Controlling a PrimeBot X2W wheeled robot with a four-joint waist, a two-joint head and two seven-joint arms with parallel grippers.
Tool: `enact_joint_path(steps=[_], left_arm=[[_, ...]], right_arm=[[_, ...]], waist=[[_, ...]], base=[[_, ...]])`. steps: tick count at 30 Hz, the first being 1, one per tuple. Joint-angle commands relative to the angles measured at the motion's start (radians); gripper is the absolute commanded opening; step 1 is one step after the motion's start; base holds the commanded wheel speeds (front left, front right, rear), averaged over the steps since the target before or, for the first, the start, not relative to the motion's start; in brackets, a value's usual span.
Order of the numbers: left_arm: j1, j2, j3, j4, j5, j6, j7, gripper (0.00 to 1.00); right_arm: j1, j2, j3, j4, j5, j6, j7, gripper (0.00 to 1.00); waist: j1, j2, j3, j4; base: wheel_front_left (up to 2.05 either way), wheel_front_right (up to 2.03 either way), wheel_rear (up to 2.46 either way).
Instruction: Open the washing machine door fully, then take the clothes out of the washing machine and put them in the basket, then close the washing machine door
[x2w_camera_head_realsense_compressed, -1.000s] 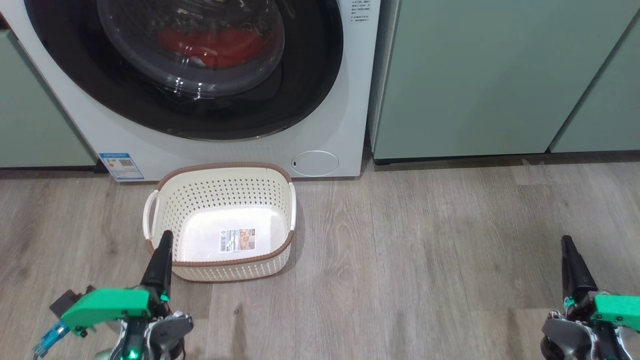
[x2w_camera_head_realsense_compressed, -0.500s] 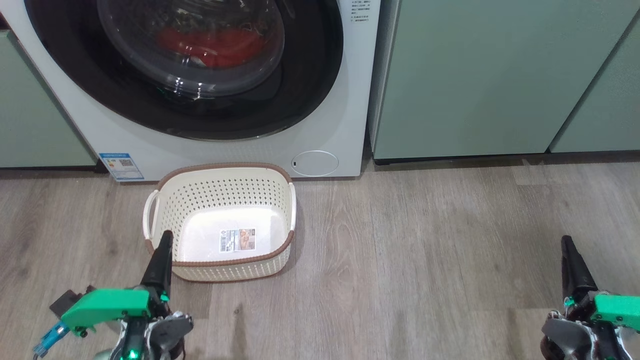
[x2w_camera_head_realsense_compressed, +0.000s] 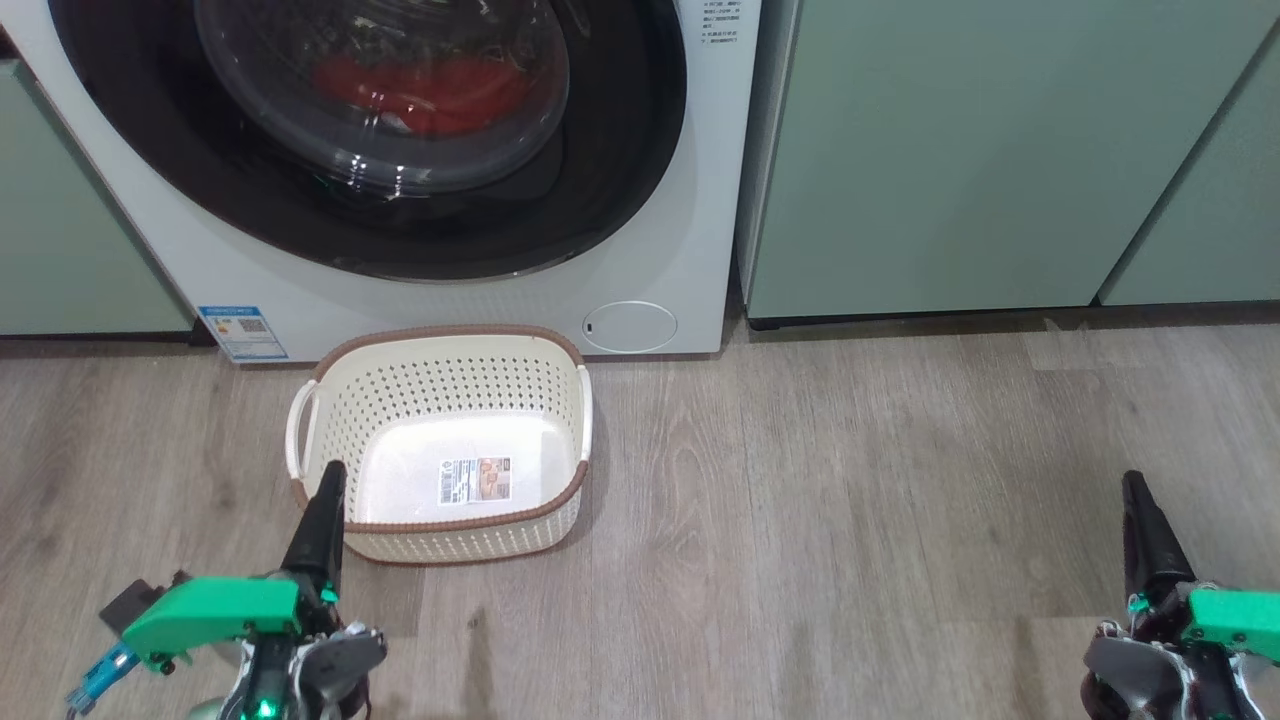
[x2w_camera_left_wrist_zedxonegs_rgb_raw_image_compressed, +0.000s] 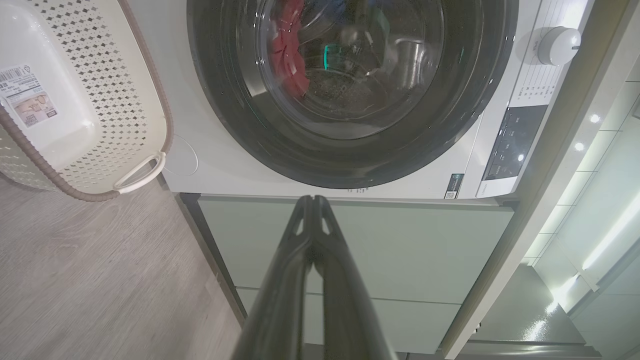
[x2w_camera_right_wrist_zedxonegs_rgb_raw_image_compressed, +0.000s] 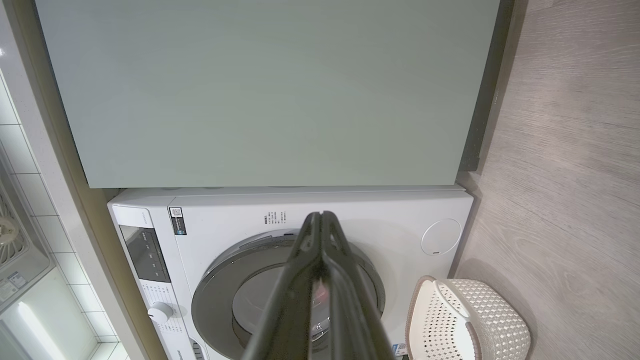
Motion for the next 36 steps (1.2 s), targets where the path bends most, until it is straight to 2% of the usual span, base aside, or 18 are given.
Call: enact_joint_path(steps=[1,17,18,23,36], left_arm=[[-0.054,0.006,0.032,-0.036,-0.005,0.001,0.006,0.00],[-0.054,0.006,0.032,-0.036,-0.005,0.001,0.006,0.00],[0.000,0.000,0.000,0.000,0.000,0.000,0.000,1.00],[0.048,-0.006,-0.002,0.069,0.000,0.000,-0.001,1.00],[0.032,-0.005,-0.007,0.053,0.066,0.000,-0.039,1.00]], right_arm=[[-0.046,-0.006,0.024,-0.041,0.006,-0.001,0.005,0.00],[-0.046,-0.006,0.024,-0.041,0.006,-0.001,0.005,0.00],[0.000,0.000,0.000,0.000,0.000,0.000,0.000,1.00],[0.032,0.005,0.001,0.072,0.000,0.000,-0.001,1.00],[0.022,0.004,0.025,0.050,-0.035,0.000,-0.039,1.00]], waist=[[0.0000,-0.0001,0.000,0.000],[0.0000,-0.0001,0.000,0.000],[0.0000,-0.0001,0.000,0.000],[0.0000,-0.0001,0.000,0.000],[0.0000,-0.0001,0.003,0.001]], base=[[0.00,0.00,0.00],[0.00,0.00,0.00],[0.00,0.00,0.00],[0.00,0.00,0.00],[0.00,0.00,0.00]])
